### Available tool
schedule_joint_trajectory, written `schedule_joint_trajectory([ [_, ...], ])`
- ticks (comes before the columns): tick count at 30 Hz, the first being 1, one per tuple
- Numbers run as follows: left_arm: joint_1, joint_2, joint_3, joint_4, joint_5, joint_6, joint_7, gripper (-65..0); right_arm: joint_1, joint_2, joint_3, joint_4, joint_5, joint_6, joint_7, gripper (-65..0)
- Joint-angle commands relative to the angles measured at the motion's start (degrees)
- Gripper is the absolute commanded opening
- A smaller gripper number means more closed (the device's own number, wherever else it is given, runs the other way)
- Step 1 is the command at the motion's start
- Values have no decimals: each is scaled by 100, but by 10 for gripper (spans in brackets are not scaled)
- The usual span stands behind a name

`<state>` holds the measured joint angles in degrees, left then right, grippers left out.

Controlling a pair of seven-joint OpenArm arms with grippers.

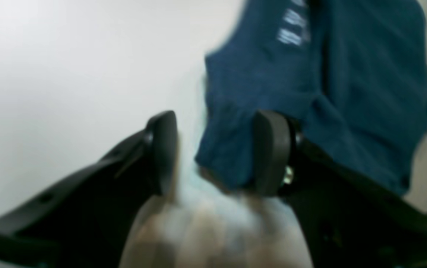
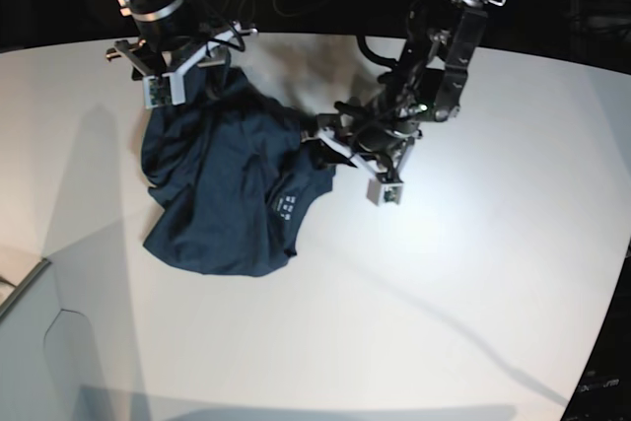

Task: Layout the t-shirt on the table in an organized manner, then fold the t-shirt properly
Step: 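Drag the grasped shirt fabric away from the right gripper and release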

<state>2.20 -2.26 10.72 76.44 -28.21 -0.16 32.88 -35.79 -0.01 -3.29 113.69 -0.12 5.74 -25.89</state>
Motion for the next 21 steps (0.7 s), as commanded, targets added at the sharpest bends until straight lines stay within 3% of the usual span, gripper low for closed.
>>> schedule_joint_trajectory([
  [1,-101,-7,-22,26,-23,-14,-84,-326,-39,-3,-1,117,16,55,132,-359],
  [8,-215,-7,-13,-352,-41,-14,-84,-355,-39,-3,-1,117,16,55,132,-359],
  [10,-215,-7,-13,-361,-50,-14,-84,-434,-30,-3,-1,108,16,55,132,-359],
  [13,-215,-24,-39,-299,-67,-14,-84,-624,-12,-3,-10,108,16,55,132,-359],
  [14,-215,-42,-39,-299,-67,-14,-84,-650,-12,-3,-10,108,16,55,132,-359],
  [21,-171,-191,-417,70,-76,-14,-84,-650,-12,-3,-10,108,16,55,132,-359],
])
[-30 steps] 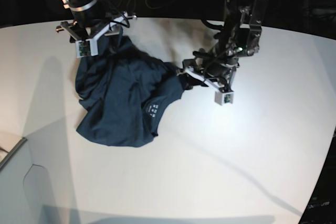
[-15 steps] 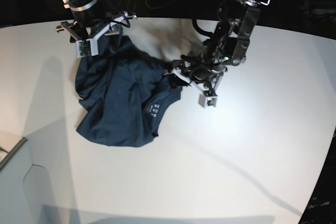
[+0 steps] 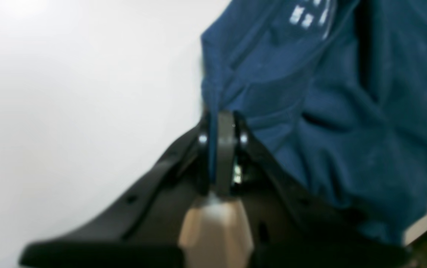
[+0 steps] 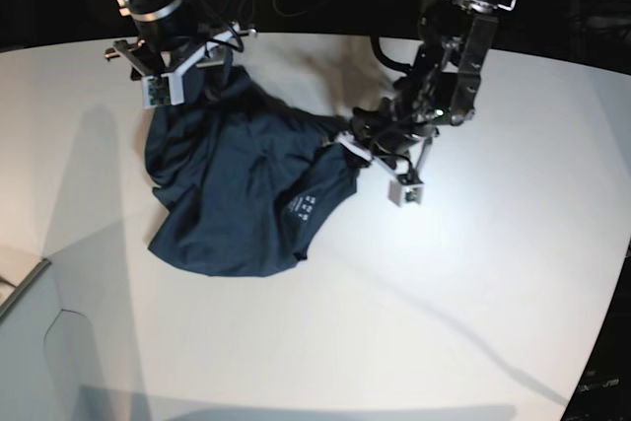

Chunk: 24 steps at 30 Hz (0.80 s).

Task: Layout the t-shirt on the table in an organized manner, then fold the t-shirt properly
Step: 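Drag the grasped shirt fabric away from the right gripper and release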

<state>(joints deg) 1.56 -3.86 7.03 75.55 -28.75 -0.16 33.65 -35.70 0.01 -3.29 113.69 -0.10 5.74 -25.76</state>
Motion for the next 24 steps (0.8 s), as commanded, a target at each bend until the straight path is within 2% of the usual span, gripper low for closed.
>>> schedule_joint_trajectory([
  [1,-99,-58,-180,309,-21,-14,-160,-650,-21,-5,-10,108,14,55,119,-359],
  [5,-90,-76,-857,836,-21,-14,-117,-650,-12,-5,-18,99,14,55,119,-359],
  [8,-117,-269,-1314,1091,-21,-14,-117,-650,14,-5,-27,99,14,55,119,-359],
  [14,-231,-630,-1806,1258,-21,-14,-125,-650,23,-5,-27,99,14,55,119,-359],
  [19,-310,-718,-2316,1258,-30,-14,-117,-650,23,-14,-27,99,14,55,119,-359],
  [24,-354,-814,-2413,1698,-30,-14,-117,-650,14,-23,-27,90,14,55,119,-359],
])
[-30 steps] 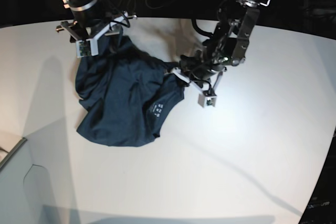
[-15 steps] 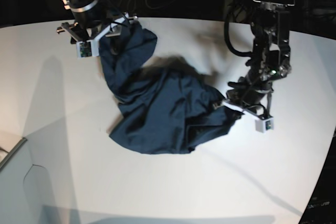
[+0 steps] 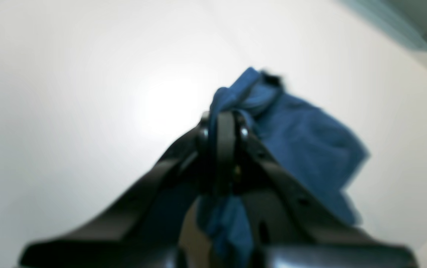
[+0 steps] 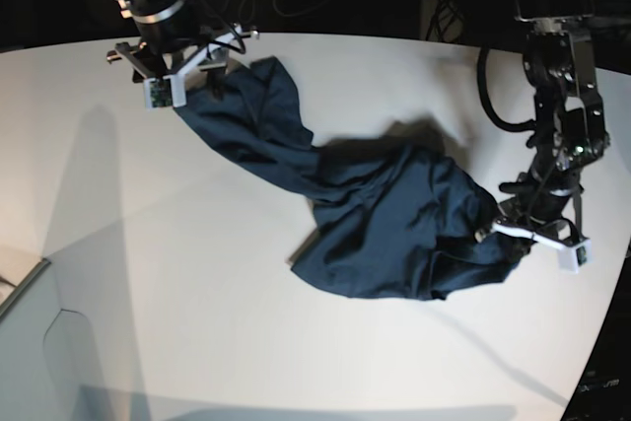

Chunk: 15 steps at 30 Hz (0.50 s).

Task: Layout the t-shirt on the table in an organized manner, then fold the t-shirt properly
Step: 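Drag the grasped shirt fabric away from the right gripper and release, then grasp the shirt again with the left gripper and pull it outward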

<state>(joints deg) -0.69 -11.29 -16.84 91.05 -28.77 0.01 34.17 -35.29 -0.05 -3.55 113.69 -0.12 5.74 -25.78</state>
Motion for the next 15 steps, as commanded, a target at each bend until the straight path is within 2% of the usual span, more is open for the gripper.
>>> schedule_joint_trajectory([
  [1,-120,-89,-17,280,-28,-32,-169,-650,-36,-17,-1,90,16,55,121,-359],
  [12,-138,-54,-8,1775,-28,-32,-160,-650,-89,-25,-1,90,16,55,121,-359],
  [15,-401,-71,-8,2065,-28,-5,-160,-650,-89,-25,-1,90,16,46,121,-359],
])
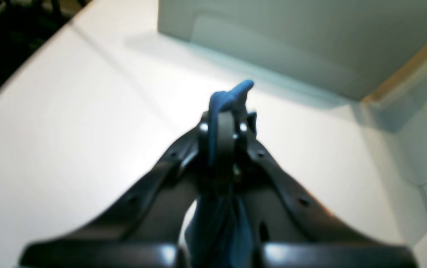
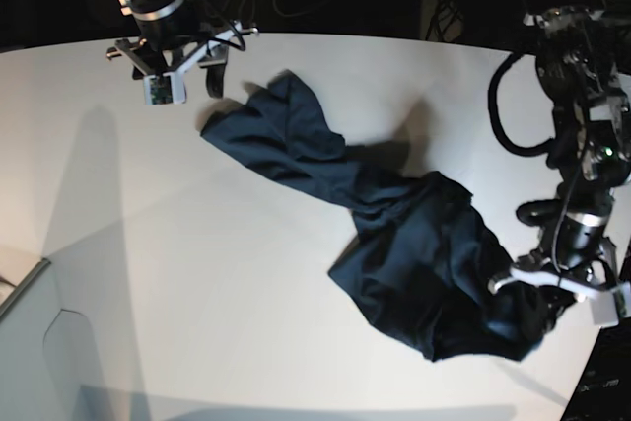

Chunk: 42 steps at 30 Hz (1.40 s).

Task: Layout the t-shirt on the table in an organized manner, then fold the t-shirt properly
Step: 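Grasp the shirt again with the left gripper and pull it outward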

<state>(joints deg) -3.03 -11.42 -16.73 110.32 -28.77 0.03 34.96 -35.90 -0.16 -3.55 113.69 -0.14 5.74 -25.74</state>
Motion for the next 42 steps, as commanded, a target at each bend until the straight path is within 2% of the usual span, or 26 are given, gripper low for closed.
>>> schedule_joint_trajectory([
  [1,-256,-58,-19,190,-28,1,-239,-650,-28,-14,-1,90,19,46,117,-359],
  [10,-1267,-5,34,286,-28,1,-239,-650,-19,-14,-1,90,19,46,117,-359],
  [14,-1680,91,640,234,-28,10,-248,-650,-19,-14,-1,90,19,46,117,-359],
  [16,-1847,267,1001,234,7,19,-248,-650,-19,-14,-1,90,19,46,117,-359],
  [20,-2031,865,1704,40,51,19,-256,-650,-19,-14,8,90,19,46,117,-359],
  [25,-2278,1656,2398,-909,473,-8,-274,-647,-19,-14,26,90,19,46,117,-359],
  [27,-2488,1920,2785,-1736,666,-16,-274,-603,-19,-14,26,82,19,46,117,-359],
  [29,-2673,2042,3111,-2571,675,-16,-283,-517,-19,-14,26,82,19,46,117,-359],
  [31,-2735,2042,3330,-3063,675,-16,-292,-417,-19,-14,26,82,19,46,117,-359],
  [33,-2699,2042,3374,-3054,675,-16,-292,-369,-19,-14,26,82,19,46,117,-359],
  [36,-2339,2034,3295,-2580,675,10,-292,-374,16,-14,26,73,19,46,117,-359],
  [42,-1179,1208,2311,-1613,675,19,-292,-370,104,-14,8,73,19,46,117,-359],
])
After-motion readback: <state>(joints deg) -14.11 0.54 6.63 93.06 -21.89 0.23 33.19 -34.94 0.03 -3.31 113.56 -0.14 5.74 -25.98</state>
